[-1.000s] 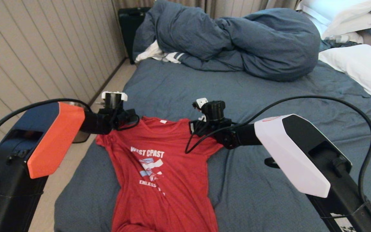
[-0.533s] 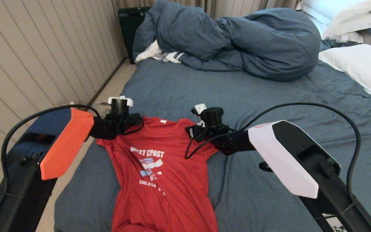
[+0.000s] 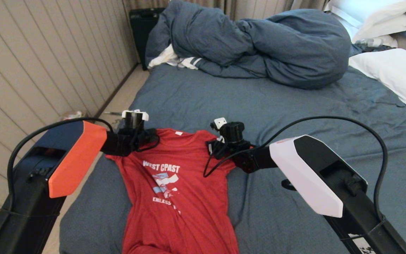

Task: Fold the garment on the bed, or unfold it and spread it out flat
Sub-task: Unford the red T-shirt

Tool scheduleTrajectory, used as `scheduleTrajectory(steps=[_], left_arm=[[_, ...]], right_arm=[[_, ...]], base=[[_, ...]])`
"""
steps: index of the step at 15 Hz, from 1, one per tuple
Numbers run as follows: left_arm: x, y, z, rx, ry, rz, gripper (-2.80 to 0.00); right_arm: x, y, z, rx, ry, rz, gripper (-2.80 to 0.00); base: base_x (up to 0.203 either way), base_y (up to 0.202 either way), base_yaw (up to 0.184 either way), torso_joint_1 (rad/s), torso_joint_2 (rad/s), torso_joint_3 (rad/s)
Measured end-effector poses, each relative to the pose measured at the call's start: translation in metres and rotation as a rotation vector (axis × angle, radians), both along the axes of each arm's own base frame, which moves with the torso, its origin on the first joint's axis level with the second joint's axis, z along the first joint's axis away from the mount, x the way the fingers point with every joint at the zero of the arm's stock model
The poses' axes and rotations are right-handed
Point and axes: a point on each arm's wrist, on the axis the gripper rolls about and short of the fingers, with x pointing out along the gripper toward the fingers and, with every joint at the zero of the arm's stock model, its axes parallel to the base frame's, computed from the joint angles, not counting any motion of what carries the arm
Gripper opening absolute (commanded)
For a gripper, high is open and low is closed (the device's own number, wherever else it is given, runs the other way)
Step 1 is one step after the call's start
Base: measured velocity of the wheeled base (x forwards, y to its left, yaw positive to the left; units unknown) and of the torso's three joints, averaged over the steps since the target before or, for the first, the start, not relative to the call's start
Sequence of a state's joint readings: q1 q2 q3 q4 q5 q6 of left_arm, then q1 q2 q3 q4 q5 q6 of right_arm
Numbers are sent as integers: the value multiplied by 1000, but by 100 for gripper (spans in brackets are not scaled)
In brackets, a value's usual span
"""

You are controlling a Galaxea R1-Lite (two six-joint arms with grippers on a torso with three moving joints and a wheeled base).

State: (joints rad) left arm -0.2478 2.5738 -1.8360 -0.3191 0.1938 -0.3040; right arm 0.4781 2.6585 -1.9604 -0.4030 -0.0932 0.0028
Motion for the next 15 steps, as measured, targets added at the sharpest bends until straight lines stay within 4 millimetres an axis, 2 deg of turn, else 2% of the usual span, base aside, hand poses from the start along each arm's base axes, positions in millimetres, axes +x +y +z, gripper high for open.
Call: scheduleTrajectory(steps=[6, 12, 15], left_arm=[[-6, -9, -2, -1, 14, -18, -280], [-6, -17, 31, -16, -71, -27, -280], [-8, -22, 39, -12, -94, -35, -280]], right_arm=[[1, -2, 2, 3, -4, -3, -280], [7, -17, 20, 21, -49, -42, -280], [8, -24, 30, 30, -69, -55, -280]], base=[[0, 0, 0, 0, 0, 0], [0, 0, 0, 0, 0, 0], [0, 0, 0, 0, 0, 0]])
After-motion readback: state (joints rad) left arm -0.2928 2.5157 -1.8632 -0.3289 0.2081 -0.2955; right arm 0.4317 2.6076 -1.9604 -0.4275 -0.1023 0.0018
